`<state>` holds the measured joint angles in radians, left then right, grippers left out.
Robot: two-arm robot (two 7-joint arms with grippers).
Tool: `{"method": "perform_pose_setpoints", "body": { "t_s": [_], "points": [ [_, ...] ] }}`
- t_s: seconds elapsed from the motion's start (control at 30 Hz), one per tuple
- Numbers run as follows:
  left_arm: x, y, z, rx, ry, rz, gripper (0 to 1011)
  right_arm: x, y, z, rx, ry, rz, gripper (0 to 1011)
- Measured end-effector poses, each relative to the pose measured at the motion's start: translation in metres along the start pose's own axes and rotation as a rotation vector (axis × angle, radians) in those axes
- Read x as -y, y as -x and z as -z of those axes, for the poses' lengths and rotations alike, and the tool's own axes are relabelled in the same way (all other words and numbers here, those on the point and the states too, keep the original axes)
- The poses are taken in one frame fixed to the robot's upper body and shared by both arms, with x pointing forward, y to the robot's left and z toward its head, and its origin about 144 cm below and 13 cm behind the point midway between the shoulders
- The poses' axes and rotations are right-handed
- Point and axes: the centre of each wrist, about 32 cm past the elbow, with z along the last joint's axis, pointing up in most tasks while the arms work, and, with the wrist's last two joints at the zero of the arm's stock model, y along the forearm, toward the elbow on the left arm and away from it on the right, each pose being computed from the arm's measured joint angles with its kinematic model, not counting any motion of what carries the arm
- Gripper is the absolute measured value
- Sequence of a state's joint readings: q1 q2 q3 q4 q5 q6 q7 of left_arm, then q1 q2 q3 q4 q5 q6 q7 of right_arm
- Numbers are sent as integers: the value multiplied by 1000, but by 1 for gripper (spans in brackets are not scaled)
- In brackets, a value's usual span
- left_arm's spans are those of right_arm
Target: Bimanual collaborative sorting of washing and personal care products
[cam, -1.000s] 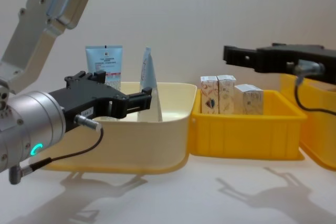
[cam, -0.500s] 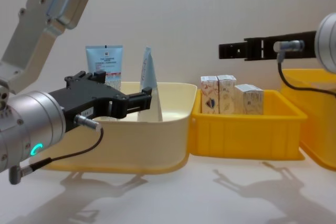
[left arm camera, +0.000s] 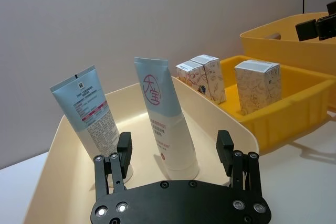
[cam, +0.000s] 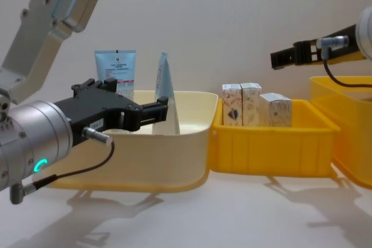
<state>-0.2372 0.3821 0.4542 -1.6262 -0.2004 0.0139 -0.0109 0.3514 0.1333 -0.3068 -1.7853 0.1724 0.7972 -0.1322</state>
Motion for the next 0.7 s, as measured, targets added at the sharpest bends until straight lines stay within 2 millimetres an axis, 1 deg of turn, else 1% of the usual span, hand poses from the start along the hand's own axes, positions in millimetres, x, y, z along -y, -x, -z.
{"method": "perform_pose_setpoints", "body": {
  "t_s": [0.27,0.7],
  "points": [
    [0,0,0,0,0,0,1004,-9,-1,-6,13,44,31,1001],
    [0,0,0,0,0,0,1003,-27,8,-9,35,100,48,1001]
  ]
}}
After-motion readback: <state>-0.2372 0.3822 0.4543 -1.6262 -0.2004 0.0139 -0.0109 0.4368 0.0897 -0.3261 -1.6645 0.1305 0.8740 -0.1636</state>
